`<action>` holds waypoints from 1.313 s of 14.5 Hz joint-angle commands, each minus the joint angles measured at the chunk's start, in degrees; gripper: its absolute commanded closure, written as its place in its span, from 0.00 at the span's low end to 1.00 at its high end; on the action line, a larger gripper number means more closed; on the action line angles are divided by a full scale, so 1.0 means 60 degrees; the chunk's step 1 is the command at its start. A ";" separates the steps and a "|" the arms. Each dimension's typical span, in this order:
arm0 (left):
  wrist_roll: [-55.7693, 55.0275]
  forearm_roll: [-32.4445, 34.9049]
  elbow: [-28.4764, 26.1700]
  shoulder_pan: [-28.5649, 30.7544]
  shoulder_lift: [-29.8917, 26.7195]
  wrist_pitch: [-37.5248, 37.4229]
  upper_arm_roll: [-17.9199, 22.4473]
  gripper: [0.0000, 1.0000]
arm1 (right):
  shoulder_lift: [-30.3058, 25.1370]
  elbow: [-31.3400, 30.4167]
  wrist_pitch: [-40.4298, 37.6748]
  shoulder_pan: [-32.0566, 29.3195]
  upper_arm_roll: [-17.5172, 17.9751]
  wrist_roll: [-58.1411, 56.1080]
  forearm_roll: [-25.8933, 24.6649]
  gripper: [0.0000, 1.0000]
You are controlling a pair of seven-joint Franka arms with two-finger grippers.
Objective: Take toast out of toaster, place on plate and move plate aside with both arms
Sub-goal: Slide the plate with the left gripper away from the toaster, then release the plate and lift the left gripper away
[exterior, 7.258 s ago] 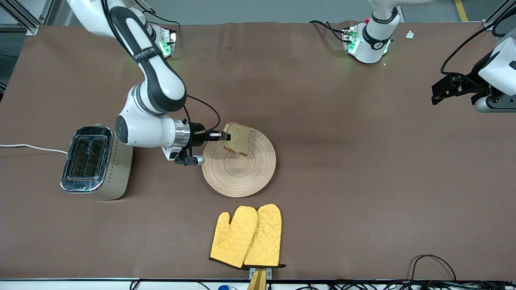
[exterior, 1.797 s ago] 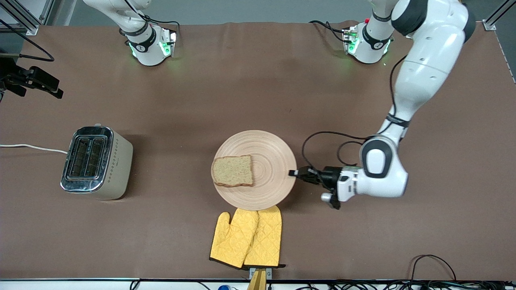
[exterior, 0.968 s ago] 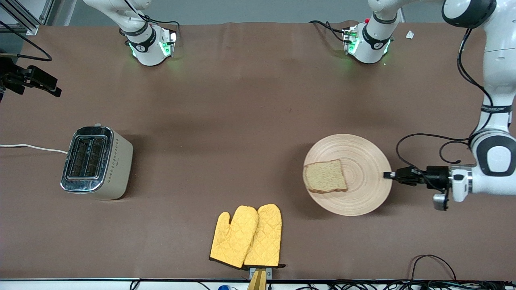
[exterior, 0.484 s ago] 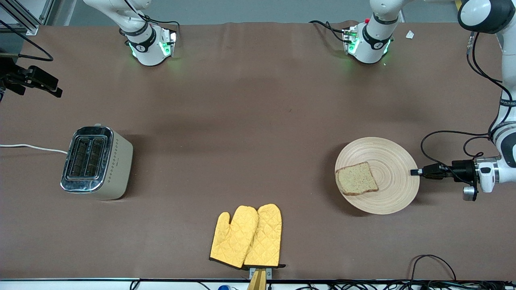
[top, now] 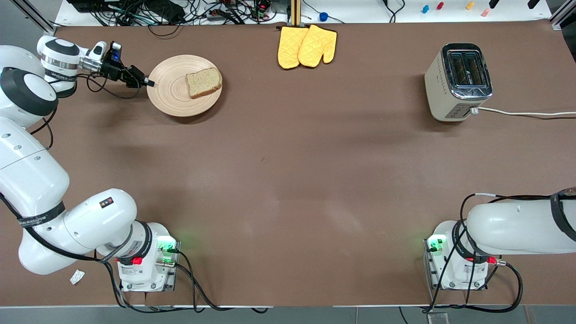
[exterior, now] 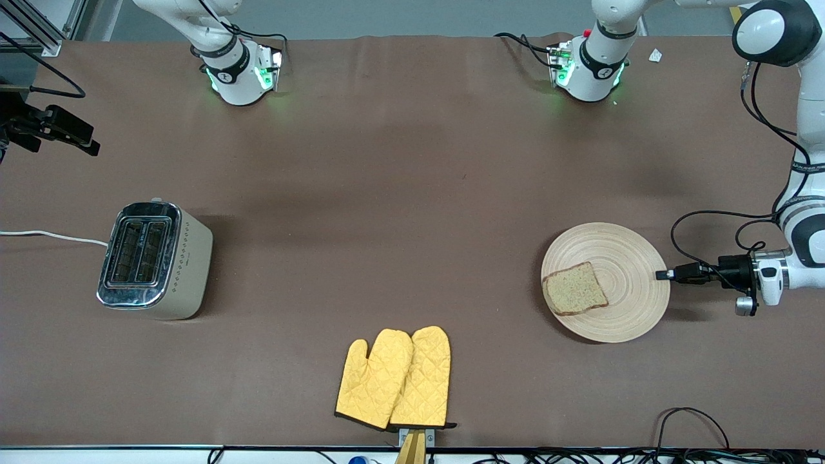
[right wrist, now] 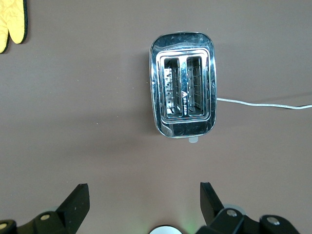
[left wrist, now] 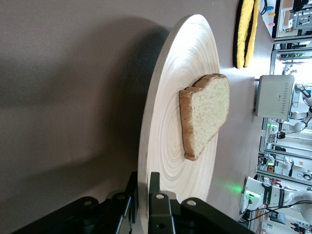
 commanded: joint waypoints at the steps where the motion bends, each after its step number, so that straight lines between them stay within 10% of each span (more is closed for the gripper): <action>1: 0.0067 0.0007 0.0054 0.0050 -0.0141 0.0072 -0.0077 0.00 | -0.0017 0.0031 -0.0067 -0.0085 0.0107 0.0035 -0.0076 0.00; 6: -0.0647 0.1030 0.0947 -0.0242 -0.0609 0.0072 -0.0223 0.00 | -0.0002 0.0031 -0.0053 -0.0085 0.0107 0.0020 -0.0091 0.00; 19: -0.7842 0.6330 0.1079 -0.4300 -0.5457 -0.1361 -0.0370 0.00 | -0.0017 0.0002 -0.0082 -0.0144 0.0092 0.0005 -0.0076 0.00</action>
